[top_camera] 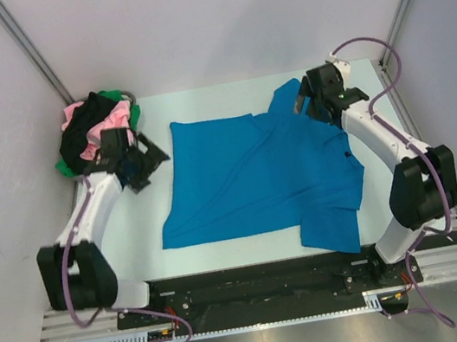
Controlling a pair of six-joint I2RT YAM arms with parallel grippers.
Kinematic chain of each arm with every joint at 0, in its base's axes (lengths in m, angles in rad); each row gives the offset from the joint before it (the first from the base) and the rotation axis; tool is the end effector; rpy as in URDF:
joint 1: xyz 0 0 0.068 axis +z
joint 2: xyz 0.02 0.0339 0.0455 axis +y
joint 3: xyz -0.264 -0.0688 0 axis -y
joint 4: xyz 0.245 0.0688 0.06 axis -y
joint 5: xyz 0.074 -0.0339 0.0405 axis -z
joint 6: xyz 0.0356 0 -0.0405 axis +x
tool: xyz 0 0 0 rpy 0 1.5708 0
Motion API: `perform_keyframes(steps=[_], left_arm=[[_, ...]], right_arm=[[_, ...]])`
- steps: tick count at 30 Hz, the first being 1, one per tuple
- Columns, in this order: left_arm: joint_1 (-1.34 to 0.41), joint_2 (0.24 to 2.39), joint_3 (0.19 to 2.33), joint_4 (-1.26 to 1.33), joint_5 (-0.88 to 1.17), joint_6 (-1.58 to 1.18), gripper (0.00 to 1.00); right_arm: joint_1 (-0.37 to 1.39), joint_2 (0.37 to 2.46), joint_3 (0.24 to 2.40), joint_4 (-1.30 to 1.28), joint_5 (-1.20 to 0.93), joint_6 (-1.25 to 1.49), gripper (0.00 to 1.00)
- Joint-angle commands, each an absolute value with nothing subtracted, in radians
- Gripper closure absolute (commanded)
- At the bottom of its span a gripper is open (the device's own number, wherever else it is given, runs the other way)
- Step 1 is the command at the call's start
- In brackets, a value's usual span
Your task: Fold and stack the t-shirts
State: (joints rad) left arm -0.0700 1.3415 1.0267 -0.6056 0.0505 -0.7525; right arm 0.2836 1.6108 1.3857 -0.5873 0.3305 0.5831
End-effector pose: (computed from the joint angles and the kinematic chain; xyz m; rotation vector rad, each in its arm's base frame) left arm 0.2771 -0.0212 0.2646 -0.8283 2.3968 -0.4005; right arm 0.3458 0.0888 0.3029 0.4992 2.2738 0.0371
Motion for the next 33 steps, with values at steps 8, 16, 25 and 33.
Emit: perform_keyframes(steps=[8, 16, 25, 33], left_arm=[[-0.075, 1.899, 1.544, -0.586, 0.100, -0.719, 0.01], [-0.068, 2.104, 1.700, -0.534, 0.120, -0.755, 0.01], [-0.064, 2.118, 1.669, -0.469, 0.155, -0.761, 0.01], [-0.060, 2.137, 1.635, -0.451, 0.179, -0.752, 0.01]], right_arm=[[0.215, 2.219, 2.180, -0.565, 0.060, 0.364, 0.00], [0.213, 2.514, 2.402, -0.427, -0.057, 0.432, 0.07], [0.224, 2.583, 2.332, -0.204, -0.229, 0.541, 0.09], [0.235, 2.660, 2.393, -0.279, -0.164, 0.565, 0.08]])
